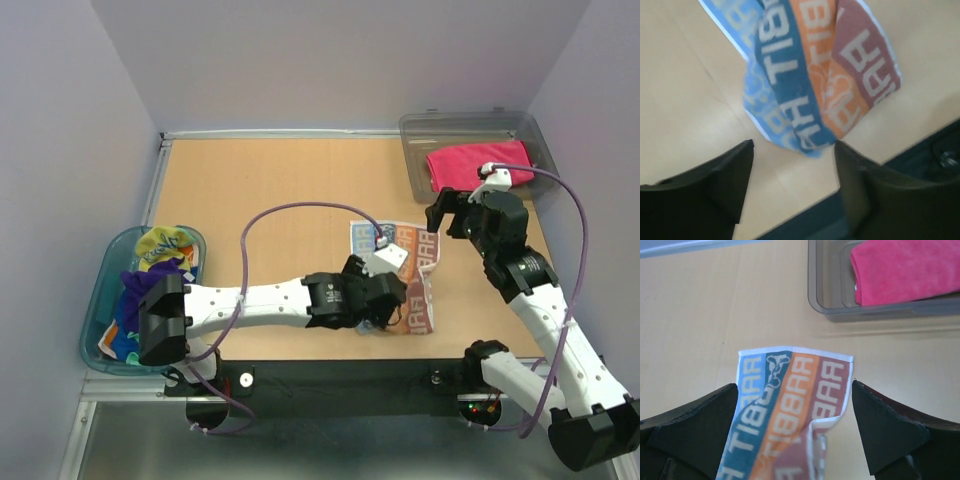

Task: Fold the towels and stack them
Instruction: Move the towel to the center of the board, then flatten out the crumpled towel

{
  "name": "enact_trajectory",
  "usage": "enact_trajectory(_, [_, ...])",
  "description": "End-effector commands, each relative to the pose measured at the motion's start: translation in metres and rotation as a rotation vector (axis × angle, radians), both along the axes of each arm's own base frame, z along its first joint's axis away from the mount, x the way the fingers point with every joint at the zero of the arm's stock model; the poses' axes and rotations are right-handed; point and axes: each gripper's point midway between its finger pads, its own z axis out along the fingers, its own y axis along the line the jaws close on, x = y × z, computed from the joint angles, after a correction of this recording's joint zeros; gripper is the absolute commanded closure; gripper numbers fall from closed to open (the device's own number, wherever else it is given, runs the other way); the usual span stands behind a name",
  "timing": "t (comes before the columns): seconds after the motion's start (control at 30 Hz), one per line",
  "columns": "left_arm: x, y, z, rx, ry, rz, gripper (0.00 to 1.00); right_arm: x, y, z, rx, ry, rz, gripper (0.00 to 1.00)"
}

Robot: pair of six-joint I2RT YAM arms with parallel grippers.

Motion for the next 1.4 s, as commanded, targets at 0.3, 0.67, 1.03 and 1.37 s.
enact_trajectory(0.3, [0.036, 0.014, 0.045, -0.384, -0.002, 0.107, 0.14, 0.021, -0.016, -0.118, -0.081, 0.344, -0.159, 0.14])
enact_trajectory(0.67, [0.178, 0.001, -0.026, -0.063, -0.084, 0.159, 0.16, 0.057, -0.048, -0.178, 0.001, 0.517, -0.229, 0.38])
enact_trajectory(1.03, [0.251, -0.013, -0.064, -0.006, -0.070, 0.191, 0.22, 0.080, -0.064, -0.197, 0.004, 0.530, -0.255, 0.51])
enact_trajectory(1.37, [0.272, -0.014, -0.101, 0.034, -0.049, 0.222, 0.24, 0.101, -0.063, -0.213, -0.009, 0.543, -0.247, 0.58])
